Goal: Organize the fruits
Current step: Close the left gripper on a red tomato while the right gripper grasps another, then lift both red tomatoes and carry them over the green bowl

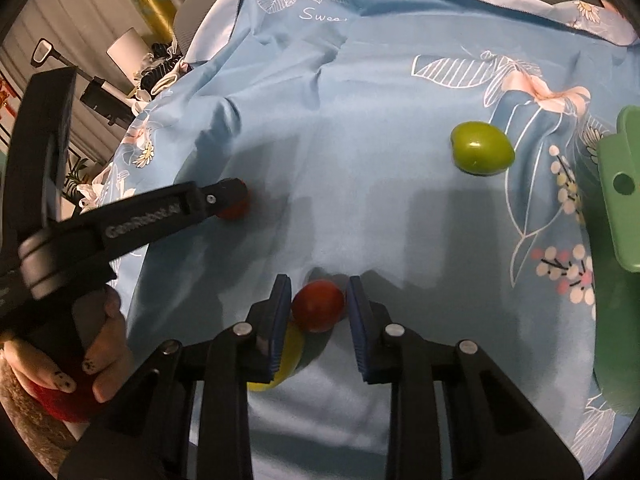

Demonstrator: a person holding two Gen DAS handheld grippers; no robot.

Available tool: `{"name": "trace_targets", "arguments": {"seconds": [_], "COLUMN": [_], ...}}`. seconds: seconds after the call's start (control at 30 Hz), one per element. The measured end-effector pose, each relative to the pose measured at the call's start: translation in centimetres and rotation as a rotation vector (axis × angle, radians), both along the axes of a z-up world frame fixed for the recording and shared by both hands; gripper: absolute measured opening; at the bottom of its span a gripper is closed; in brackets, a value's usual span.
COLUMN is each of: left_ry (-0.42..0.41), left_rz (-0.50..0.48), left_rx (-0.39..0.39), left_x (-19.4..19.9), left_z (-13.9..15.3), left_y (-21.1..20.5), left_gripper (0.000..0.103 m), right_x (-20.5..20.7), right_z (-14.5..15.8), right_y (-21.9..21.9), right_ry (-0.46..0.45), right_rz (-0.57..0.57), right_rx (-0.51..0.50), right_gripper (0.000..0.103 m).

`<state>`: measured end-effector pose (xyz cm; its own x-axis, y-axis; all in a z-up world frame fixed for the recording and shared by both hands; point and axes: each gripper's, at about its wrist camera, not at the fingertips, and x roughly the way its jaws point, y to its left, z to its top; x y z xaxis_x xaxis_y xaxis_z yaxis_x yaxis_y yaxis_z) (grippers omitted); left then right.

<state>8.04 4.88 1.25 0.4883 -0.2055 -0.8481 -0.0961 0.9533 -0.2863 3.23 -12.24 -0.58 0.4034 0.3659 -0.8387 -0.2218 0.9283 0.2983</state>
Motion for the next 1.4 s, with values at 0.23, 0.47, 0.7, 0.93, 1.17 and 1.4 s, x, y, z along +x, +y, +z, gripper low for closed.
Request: {"name": "trace_targets", "arguments": {"seconds": [0.23,0.47,0.7,0.93,1.17,1.4], "left_ry": [-0.01,-0.026,-0.02,-0.062,-0.077,-0.089], "left_rz": [0.012,0.031,0.041,0.032,0.027,0.025], "left_rx": [0.08,0.114,0.075,0.057,0.055,0.038], "left_x": [-0.1,-0.3,-0.8,-2.1,-3.0,-3.5], "left_z": [-0.4,-0.6,-0.2,1.2,1.7,2.2], "left_y": [-0.7,-1.0,-0.7,-1.0,-1.3,-1.2], "left_gripper": [0.03,0.03,0.029,0.029,0.029,0.029], "right_x": [0.4,0.5,0.9,1.2,1.2,1.1], "right_z": [-0.3,-0.4,-0.4,-0.1,-0.2,-0.2], "right_y": [-0.1,-0.2,-1.2,-3.9,-3.7,-3.1], "right_ry": [0.007,0.007,0.025,0.014,-0.013,-0.039], "right_rz": [-0.015,-0.015,-0.046,-0.147,-0.153,-0.122], "right_rx": [-0.007,-0.012,0.032,0.023,-0.067,-0.142], "right_gripper": [0.03,0.029,0.027,0.027,0.028,0.028]}}
